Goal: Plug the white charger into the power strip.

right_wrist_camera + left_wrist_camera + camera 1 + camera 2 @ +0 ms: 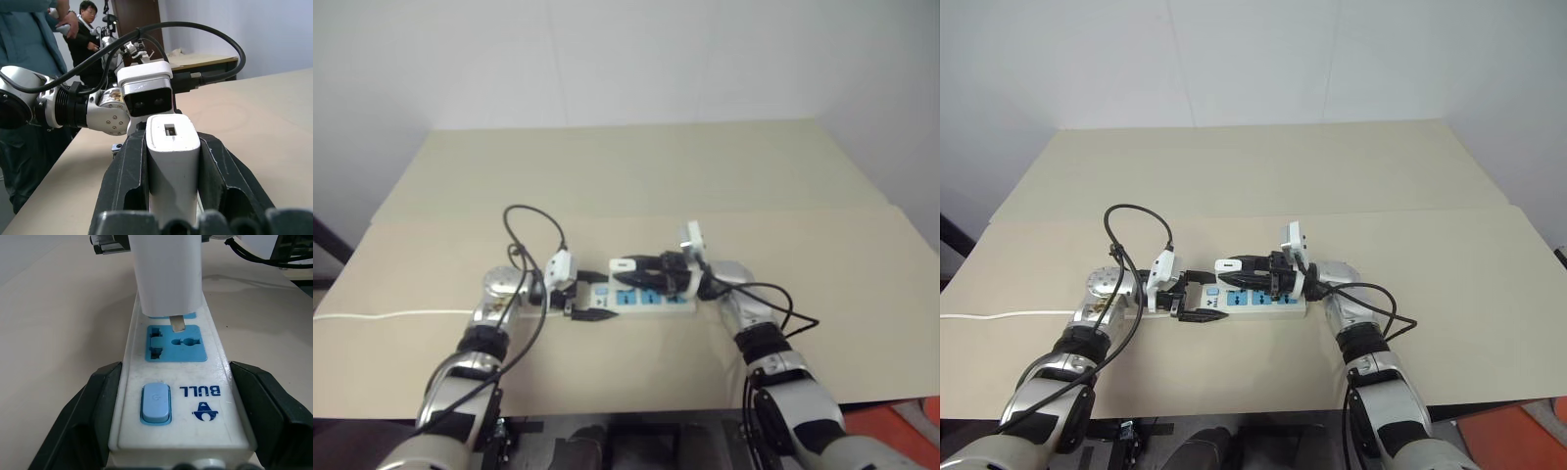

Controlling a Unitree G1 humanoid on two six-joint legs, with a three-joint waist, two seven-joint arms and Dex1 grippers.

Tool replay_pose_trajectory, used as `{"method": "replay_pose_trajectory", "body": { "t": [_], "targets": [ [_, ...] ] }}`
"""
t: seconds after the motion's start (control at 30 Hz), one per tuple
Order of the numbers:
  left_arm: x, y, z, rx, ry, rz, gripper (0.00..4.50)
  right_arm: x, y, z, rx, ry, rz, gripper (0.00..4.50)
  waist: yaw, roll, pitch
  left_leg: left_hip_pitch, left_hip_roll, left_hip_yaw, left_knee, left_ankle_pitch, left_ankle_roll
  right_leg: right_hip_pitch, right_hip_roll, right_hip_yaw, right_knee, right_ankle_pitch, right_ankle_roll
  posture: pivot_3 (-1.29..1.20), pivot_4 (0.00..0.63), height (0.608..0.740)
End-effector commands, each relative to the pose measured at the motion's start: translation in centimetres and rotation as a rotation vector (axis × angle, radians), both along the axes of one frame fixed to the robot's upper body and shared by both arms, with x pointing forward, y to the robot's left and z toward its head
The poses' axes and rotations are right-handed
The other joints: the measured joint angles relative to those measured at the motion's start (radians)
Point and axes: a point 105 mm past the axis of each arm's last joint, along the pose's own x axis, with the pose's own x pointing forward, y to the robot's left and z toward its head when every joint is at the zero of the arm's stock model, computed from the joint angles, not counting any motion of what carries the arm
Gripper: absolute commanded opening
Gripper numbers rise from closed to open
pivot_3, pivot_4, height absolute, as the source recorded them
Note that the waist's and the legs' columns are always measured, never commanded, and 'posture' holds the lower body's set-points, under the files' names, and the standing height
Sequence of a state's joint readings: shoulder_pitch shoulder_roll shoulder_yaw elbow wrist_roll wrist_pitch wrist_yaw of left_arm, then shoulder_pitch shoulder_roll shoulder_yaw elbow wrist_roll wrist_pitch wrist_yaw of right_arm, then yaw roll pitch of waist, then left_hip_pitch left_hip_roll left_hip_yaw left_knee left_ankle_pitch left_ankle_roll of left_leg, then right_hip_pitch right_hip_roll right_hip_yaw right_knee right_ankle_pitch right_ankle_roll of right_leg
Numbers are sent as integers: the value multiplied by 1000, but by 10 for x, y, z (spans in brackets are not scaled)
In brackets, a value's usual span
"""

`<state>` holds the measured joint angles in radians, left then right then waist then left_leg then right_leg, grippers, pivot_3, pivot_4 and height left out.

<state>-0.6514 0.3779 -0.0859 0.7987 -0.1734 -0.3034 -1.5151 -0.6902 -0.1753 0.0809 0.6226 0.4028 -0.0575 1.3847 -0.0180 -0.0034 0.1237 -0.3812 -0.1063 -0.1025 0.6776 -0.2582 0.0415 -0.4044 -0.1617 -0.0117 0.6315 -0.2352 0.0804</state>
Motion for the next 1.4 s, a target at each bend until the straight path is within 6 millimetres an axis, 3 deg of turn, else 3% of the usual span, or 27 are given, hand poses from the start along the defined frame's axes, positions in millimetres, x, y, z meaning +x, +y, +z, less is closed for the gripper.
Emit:
{"method": "replay_pose_trajectory", "body": {
  "t": [0.03,1.4],
  "targets": [
    [-6,-3,-12,46,26,-30,3258,2,1,12,25,-56,0,1104,0,0,0,0,0,0,0,0,0,0,0,0,0,0,0,0,150,740],
    [-5,2,-11,53,18,-24,3258,12,-10,-11,-14,-25,-51,1104,-1,0,0,0,0,0,-1,0,0,0,0,0,0,0,0,0,150,740]
  ]
}}
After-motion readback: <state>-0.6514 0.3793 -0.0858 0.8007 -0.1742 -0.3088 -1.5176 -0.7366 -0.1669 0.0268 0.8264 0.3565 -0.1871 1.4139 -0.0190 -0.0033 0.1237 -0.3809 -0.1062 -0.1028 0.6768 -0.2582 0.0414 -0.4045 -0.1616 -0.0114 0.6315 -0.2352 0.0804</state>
